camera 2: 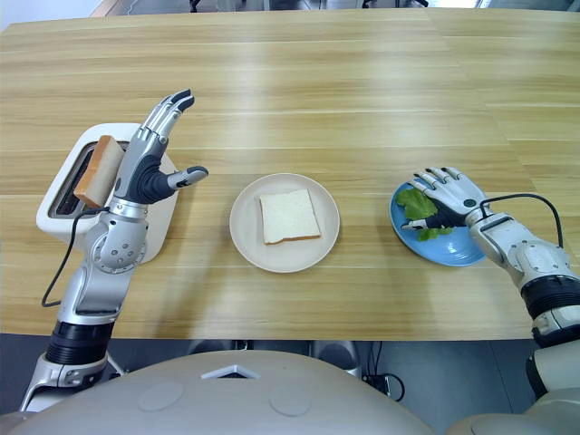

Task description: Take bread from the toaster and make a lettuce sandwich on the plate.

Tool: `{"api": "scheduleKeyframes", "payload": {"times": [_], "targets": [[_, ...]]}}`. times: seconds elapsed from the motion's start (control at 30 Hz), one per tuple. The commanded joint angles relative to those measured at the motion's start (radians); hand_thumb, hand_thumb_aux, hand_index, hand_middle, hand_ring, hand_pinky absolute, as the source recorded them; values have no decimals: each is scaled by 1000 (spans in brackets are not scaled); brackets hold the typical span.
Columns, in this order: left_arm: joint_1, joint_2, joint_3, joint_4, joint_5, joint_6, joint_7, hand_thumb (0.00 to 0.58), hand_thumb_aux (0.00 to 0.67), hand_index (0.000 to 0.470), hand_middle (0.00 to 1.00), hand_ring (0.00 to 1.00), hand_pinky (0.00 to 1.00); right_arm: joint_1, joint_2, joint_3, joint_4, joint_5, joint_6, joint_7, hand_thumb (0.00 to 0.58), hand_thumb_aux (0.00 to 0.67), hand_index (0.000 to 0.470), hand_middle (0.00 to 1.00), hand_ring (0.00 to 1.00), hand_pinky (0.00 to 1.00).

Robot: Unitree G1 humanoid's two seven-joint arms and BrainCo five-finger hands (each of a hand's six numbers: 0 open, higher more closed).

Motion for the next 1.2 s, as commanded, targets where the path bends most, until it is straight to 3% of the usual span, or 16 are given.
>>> {"api": "scheduleKeyframes", "payload": {"times": [0.03,0.47,0.5,0.53,0.73,0.8,0.83,0.87,0.9,1.2], "targets": [[10,2,5,1,12,7,-12,0,0,0,0,0,0,20,-20,21,-3,-3,21,-3,0,0,0,0,0,0],[26,14,14,-5,18,8,-21,0,0,0,0,0,0,36,14,65,48,8,69,-27,0,0,0,0,0,0],[26,15,14,-6,18,7,-22,0,0,0,0,0,0,32,22,70,59,9,67,-30,456,360,247,0,0,0],[27,16,15,-6,17,7,-23,0,0,0,0,0,0,25,31,77,74,9,65,-34,580,670,460,0,0,0],[31,22,25,-8,16,5,-29,0,0,0,0,0,0,-6,53,105,126,15,53,-62,580,670,460,0,0,0],[31,23,28,-10,15,5,-30,0,0,0,0,0,0,-10,55,104,126,23,45,-74,580,670,460,329,329,329],[32,24,29,-10,15,5,-31,0,0,0,0,0,0,-11,55,103,122,26,44,-84,580,670,460,753,753,753],[32,24,30,-10,15,4,-32,0,0,0,0,0,0,-12,54,104,119,28,46,-92,580,670,460,753,753,753],[32,24,30,-11,15,4,-33,0,0,0,0,0,0,-11,53,103,115,30,49,-103,580,670,460,1000,1000,1000],[26,24,31,-10,20,4,-38,0,0,0,0,0,0,-13,39,102,82,19,74,-210,580,670,460,1000,1000,1000]]}}
